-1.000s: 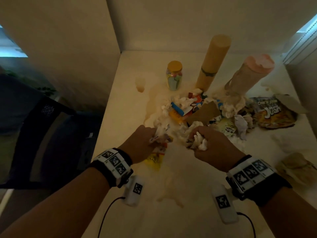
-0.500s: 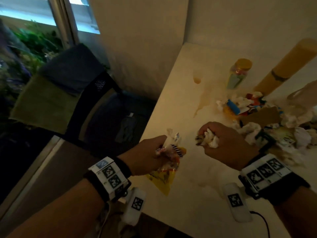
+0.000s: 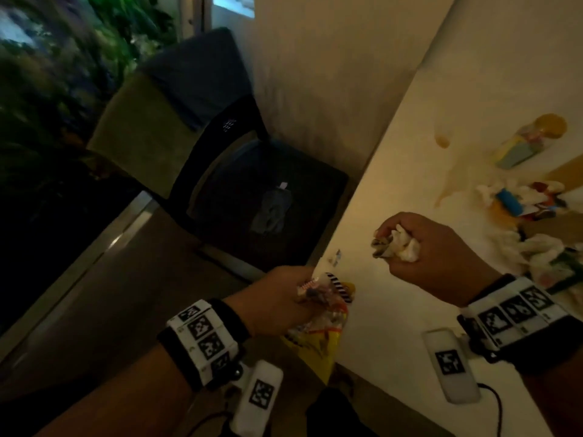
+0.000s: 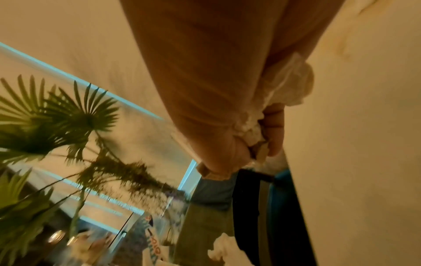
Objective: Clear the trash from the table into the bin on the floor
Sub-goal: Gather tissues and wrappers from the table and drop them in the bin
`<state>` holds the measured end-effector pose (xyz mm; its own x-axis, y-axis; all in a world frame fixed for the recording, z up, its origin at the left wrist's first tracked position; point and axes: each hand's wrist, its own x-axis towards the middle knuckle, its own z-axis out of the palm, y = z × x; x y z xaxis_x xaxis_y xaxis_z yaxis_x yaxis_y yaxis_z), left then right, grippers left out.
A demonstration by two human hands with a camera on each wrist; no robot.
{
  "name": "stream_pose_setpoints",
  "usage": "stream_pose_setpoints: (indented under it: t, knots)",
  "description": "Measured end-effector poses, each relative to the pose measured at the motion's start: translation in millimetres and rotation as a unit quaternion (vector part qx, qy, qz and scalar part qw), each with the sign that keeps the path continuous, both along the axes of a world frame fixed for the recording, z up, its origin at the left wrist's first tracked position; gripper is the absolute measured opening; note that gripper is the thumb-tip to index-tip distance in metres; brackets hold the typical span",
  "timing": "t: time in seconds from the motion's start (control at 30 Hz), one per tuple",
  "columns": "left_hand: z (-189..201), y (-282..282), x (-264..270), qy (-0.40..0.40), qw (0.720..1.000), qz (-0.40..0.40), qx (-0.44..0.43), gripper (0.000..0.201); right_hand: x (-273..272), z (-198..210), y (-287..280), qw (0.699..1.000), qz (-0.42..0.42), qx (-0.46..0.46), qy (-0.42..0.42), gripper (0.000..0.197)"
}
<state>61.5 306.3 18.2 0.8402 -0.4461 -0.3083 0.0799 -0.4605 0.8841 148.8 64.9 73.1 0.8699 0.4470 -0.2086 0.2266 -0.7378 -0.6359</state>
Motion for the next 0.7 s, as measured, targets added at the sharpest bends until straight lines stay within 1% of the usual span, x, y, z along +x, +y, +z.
stream_pose_setpoints:
  t: [0.07,0.17,0.23,0.3,0.4,0.43,0.47,0.53,0.57,0.6,0.63,0.67,0.7]
  knots:
    - [-1,42,-26,0.048,0.995,0.075,-0.044,0.028,-4,-3,41,0.999,0.041,0.009,0.021,0.037]
    - [-7,104,-78,0.096,0.976,0.184,-0.059,0.027,-20,-18,121,0.989,0.133,0.023,0.058,0.039]
    - [-20,143,-119,0.136,0.959,0.242,-0.060,0.027,-42,-43,185,0.974,0.210,0.015,0.086,0.039]
    - [-44,178,-162,0.161,0.935,0.309,-0.069,0.023,-72,-82,246,0.954,0.280,-0.015,0.107,0.037]
    - [-106,214,-222,0.196,0.888,0.411,-0.063,0.021,-124,-153,310,0.931,0.344,-0.048,0.112,0.024]
    - [-130,223,-238,0.214,0.870,0.439,-0.062,0.019,-139,-178,323,0.922,0.369,-0.049,0.112,0.022]
    - [-156,229,-253,0.231,0.854,0.462,-0.060,0.021,-153,-206,331,0.913,0.388,-0.051,0.117,0.022]
    - [-211,238,-273,0.245,0.829,0.498,-0.064,0.042,-173,-254,344,0.891,0.431,-0.069,0.123,0.024]
    - [-236,240,-280,0.248,0.820,0.512,-0.061,0.047,-182,-275,348,0.883,0.444,-0.085,0.129,0.028]
    - [-263,241,-285,0.248,0.815,0.520,-0.054,0.044,-189,-295,352,0.884,0.436,-0.083,0.143,0.031]
    - [-286,243,-286,0.256,0.811,0.524,-0.051,0.037,-192,-314,356,0.888,0.429,-0.063,0.151,0.030]
    - [-308,245,-286,0.263,0.804,0.530,-0.060,0.025,-194,-334,360,0.884,0.436,-0.047,0.163,0.030]
    - [-329,247,-286,0.264,0.802,0.532,-0.065,0.010,-195,-353,364,0.876,0.444,-0.058,0.180,0.034]
